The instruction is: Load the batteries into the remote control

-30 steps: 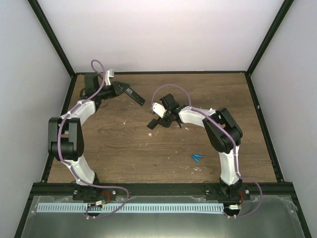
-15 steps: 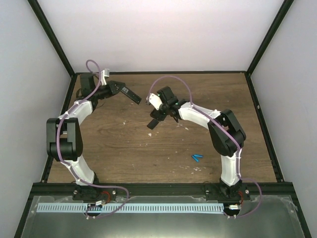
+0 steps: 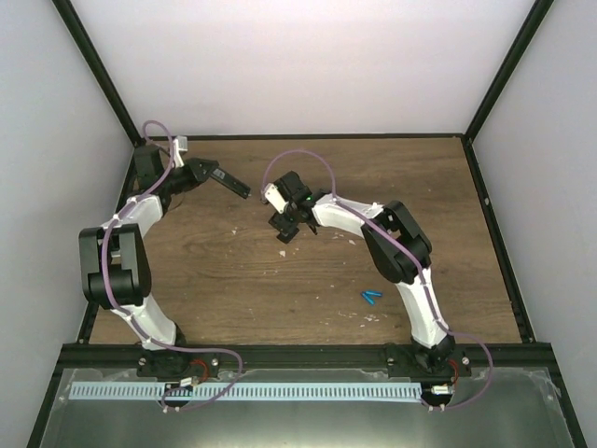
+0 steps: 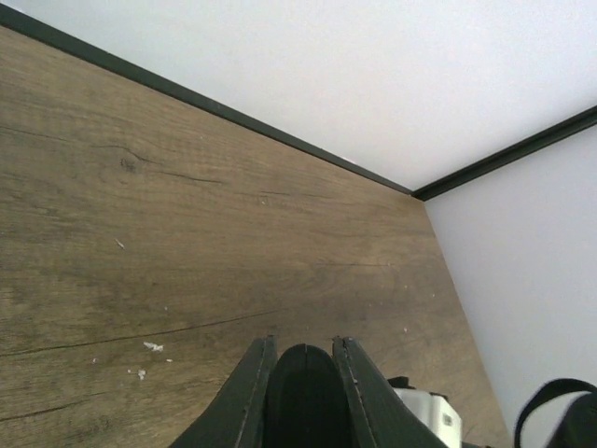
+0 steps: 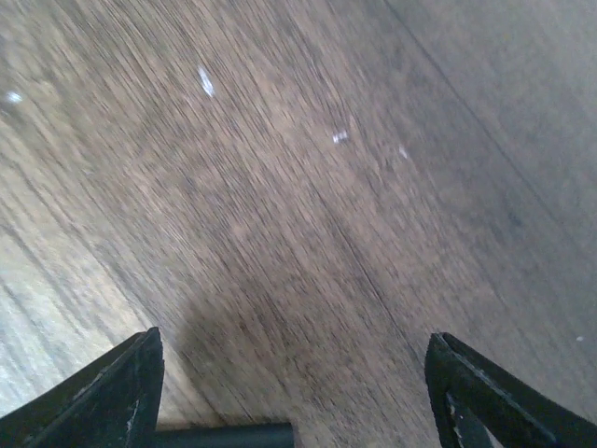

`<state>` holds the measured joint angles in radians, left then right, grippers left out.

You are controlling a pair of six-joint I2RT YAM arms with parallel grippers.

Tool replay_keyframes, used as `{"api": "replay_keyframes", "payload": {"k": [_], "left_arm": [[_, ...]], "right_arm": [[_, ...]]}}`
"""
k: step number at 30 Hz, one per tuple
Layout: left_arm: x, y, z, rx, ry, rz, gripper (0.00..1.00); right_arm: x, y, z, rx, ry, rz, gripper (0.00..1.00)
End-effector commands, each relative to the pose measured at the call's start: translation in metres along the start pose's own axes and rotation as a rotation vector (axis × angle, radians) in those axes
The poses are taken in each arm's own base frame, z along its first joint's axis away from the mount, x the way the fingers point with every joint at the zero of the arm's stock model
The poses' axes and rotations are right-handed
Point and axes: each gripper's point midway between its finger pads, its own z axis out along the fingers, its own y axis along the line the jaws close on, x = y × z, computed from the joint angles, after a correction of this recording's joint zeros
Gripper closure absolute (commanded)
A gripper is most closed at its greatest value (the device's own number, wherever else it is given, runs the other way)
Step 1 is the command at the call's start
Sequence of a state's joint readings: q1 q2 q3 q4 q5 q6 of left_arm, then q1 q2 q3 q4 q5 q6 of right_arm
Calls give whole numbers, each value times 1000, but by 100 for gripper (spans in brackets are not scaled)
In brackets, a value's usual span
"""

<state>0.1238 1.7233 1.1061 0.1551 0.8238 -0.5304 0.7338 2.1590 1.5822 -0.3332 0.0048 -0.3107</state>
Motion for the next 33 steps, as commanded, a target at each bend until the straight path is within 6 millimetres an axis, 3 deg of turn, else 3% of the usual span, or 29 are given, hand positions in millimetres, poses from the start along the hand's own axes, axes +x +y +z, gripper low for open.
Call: {"api": "replay_keyframes", "payload": {"k": [1,11,21,33], "left_arm": [[-5,-12,-9,19,-20,52,100],[-6,-14,-9,30,-15,53,100],[-5,-14,-8,38,-10,52,100],[-4,-11,-6,37,-5,42,100]], "right_arm": [[-6,-8,0,48,20,22,27],[12,9,6,37,89,-23,27],[51,21,-2,47,174,-39,27],[92,22,-18,83,247,6,27]]}}
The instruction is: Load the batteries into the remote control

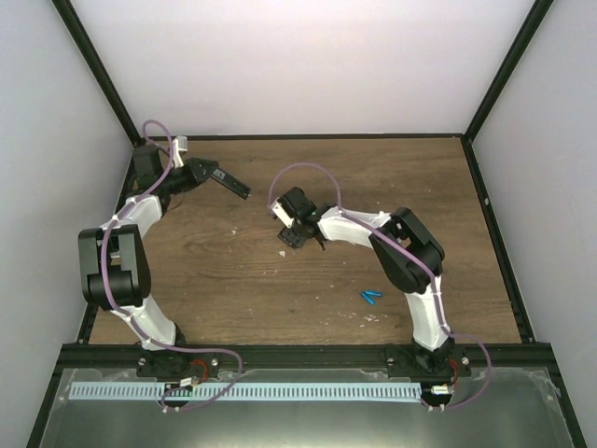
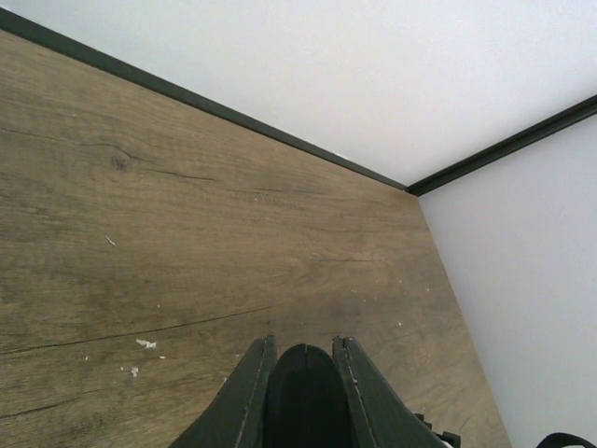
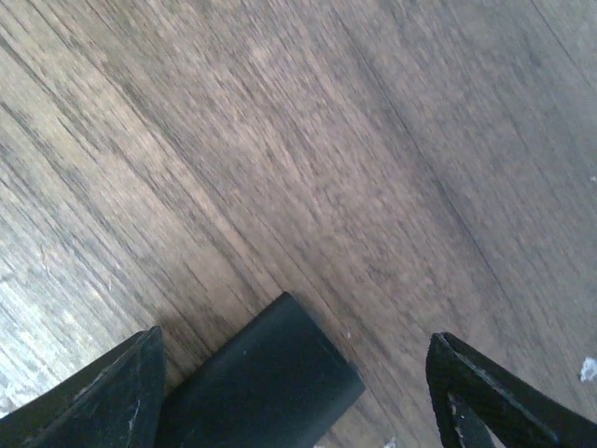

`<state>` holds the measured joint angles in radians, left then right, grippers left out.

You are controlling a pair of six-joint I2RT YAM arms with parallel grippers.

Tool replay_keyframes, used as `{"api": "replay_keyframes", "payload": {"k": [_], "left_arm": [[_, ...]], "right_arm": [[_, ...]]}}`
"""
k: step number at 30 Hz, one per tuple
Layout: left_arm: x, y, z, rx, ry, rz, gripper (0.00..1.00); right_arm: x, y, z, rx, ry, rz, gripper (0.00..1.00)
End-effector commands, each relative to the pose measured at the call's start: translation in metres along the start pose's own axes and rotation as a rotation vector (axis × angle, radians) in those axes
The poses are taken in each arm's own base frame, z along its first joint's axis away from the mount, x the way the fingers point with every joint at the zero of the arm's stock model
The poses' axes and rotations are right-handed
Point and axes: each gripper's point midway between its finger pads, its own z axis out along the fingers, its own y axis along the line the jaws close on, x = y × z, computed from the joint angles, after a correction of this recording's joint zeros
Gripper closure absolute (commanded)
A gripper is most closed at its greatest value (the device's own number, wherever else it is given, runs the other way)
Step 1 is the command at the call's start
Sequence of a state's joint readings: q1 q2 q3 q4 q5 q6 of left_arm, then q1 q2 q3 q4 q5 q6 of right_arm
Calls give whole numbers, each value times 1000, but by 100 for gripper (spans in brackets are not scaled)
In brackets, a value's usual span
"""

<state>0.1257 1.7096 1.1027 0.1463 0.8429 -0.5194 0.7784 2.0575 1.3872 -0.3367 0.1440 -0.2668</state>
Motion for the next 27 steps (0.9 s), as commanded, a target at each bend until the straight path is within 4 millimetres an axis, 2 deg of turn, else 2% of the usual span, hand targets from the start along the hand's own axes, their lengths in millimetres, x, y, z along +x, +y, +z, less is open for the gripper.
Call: {"api": "replay_keyframes", "payload": {"k": [1,10,19,23,27], "left_arm": [[-5,-6,-3,21,-12,30,100],[-4,-5,-3,17,-6,25,100],[-2,-5,-4,14,1,28,100],[-1,-7,-4,24,6,27,100],[6,-20,-3,67,33,44,100]], "right_arm": [[44,5,1,3,129,12,27],[73,-21,-9,31,163,95,27],[99,-30,-16,43,203,130,26],[90,-28,-32,12,156,143,26],[77,-26,-67,-25,87,192,26]]}}
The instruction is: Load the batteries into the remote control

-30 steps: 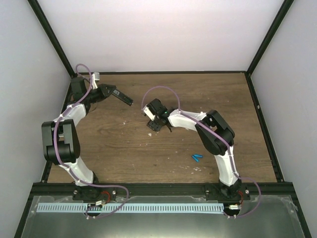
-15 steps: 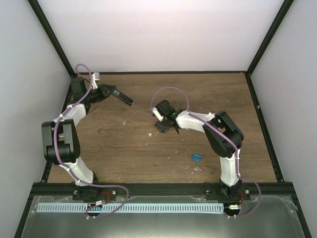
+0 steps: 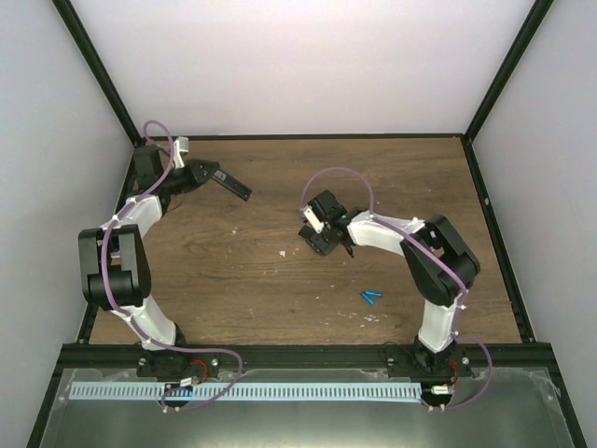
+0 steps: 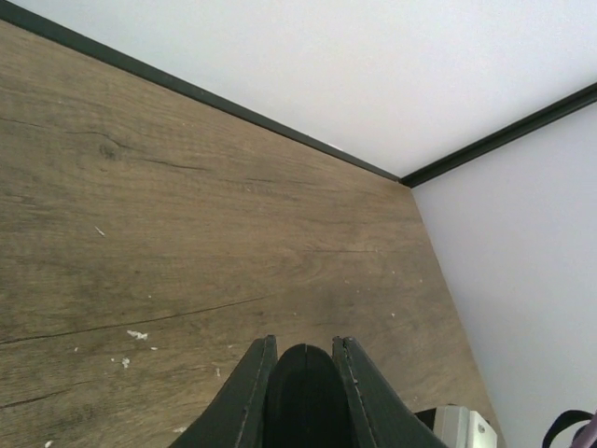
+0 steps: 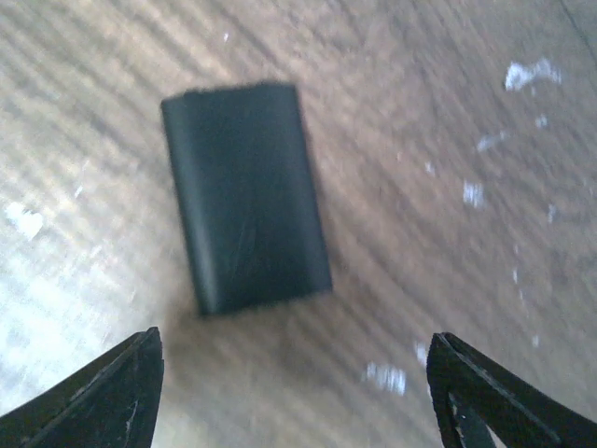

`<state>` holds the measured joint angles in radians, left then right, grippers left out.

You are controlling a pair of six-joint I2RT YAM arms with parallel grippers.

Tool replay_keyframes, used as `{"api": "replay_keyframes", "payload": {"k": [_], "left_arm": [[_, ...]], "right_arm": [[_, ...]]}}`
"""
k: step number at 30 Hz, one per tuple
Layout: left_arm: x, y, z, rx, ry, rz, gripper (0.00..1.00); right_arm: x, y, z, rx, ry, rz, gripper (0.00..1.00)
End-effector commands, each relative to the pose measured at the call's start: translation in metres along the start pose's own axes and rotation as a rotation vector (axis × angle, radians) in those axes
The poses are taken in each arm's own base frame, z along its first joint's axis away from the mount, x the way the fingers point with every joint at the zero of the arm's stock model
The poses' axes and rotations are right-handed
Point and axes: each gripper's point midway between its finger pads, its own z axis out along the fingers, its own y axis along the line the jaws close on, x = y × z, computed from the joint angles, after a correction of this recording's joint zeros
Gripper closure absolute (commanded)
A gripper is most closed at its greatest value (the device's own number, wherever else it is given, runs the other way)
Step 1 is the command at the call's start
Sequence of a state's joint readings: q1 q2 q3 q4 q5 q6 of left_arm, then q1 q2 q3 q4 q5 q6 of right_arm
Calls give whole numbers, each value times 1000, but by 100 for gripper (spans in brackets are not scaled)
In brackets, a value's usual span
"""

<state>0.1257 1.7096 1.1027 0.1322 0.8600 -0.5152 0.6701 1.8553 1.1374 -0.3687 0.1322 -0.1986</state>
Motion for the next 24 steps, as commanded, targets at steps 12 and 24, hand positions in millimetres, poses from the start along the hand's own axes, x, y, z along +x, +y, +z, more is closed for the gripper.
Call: {"api": "replay_keyframes", "payload": {"k": [12,24], "left_arm": [[81,-63,19,122,166,28,100],[94,-79,12,138,192,36,100]], "right_arm": [[74,34,-105,-209,195,440,34],[137,54,-120,-193,407,766,38]]}}
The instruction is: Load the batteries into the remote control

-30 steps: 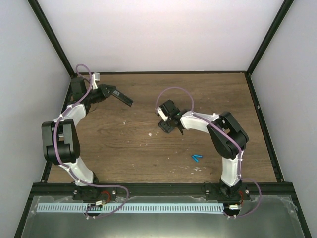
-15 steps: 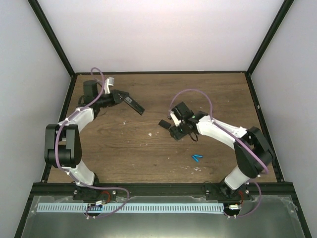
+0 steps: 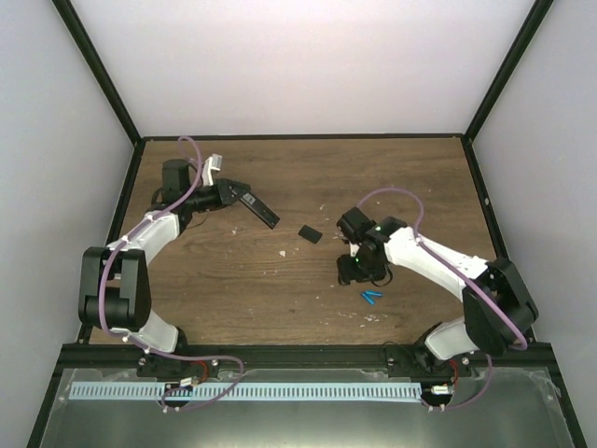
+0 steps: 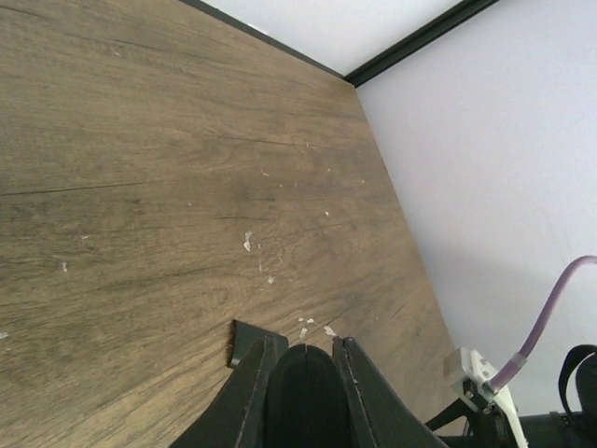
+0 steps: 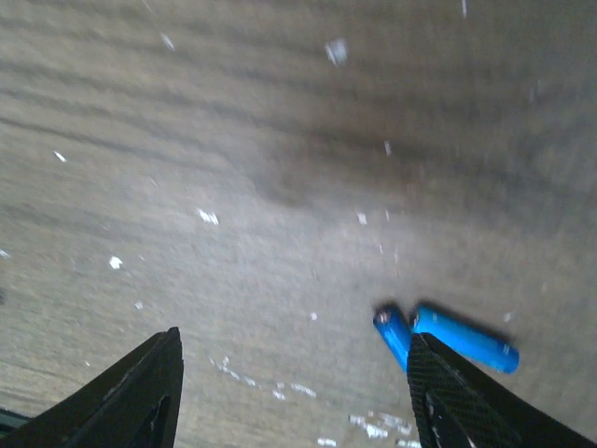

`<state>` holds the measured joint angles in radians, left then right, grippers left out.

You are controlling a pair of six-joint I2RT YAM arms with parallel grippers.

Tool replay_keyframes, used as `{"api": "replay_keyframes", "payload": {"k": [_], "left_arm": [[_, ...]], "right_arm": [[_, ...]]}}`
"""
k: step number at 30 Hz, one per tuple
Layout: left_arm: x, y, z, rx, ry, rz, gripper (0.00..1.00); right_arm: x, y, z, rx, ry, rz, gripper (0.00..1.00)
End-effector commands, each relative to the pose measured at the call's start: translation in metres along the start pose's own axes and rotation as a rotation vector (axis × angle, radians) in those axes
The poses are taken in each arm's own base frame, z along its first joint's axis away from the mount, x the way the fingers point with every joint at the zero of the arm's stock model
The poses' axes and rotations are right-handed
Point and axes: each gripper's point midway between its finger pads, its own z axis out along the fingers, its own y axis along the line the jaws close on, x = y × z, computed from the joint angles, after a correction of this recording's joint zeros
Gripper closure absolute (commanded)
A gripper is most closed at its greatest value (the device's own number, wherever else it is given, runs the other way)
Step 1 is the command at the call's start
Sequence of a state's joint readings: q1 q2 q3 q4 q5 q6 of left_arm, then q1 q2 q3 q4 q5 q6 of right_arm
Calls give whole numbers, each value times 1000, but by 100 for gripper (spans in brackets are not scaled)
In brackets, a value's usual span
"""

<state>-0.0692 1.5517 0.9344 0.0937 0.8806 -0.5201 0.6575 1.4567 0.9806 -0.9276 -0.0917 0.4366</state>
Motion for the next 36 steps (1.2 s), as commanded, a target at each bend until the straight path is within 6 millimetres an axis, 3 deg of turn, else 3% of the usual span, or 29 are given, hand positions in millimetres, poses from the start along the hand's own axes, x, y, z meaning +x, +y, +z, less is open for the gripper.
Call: {"api": "replay_keyframes", "payload": {"k": [1,13,36], "left_arm": [[3,-12,1,27,8,21,100],[15,-26,12,46,41,35,100],[13,-26,10,28,24,39,100]], "right_arm": [[31,-9,5,-16,58,148,40],[51,-26,24,27,72,166,51],[43,-32,47,65,72,104,56]]}}
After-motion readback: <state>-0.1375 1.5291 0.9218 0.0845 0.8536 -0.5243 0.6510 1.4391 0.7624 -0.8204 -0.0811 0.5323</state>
